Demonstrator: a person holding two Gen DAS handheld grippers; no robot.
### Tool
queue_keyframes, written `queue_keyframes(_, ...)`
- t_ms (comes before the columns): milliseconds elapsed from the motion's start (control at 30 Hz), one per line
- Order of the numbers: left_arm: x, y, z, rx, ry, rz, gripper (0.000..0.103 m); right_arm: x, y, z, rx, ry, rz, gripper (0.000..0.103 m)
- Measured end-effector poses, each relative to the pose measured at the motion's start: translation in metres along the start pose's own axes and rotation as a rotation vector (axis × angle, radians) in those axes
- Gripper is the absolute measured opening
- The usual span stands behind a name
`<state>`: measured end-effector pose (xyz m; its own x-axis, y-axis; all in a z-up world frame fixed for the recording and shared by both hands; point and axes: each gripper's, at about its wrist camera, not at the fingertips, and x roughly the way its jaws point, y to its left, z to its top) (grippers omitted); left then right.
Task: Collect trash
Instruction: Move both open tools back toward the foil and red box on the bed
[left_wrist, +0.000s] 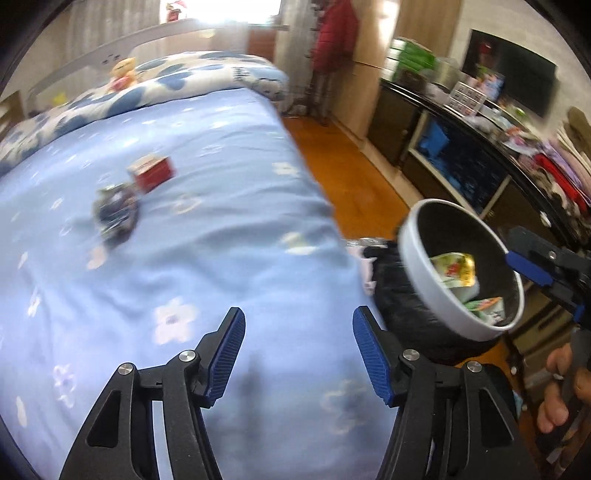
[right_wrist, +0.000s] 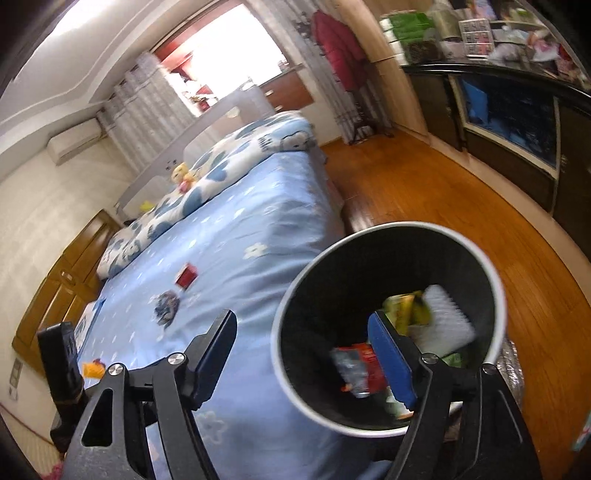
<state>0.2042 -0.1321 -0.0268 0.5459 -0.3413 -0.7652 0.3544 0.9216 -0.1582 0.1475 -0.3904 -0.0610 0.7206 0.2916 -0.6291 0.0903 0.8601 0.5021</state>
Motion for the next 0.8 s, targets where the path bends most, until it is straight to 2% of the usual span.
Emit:
queue_keyframes(300, -0.019, 0.051, -0.013, -0.109, -0.006, 0.078, 0.064, 0.032, 0.043, -0.011, -0.074, 0.067, 0.062, 0.076)
queue_keyframes(400, -0.024, 0.068, -0.015, -0.151, -0.009, 0.098, 0.064, 0.043, 0.057, -0.015, -0.096, 0.089, 0.078, 0.082)
queue_keyframes(800, -0.012, 0.123, 0.003, -0.261, -0.013, 0.160, 0.068, 0.084, 0.100, -0.016, -0.170, 0.145, 0.137, 0.085)
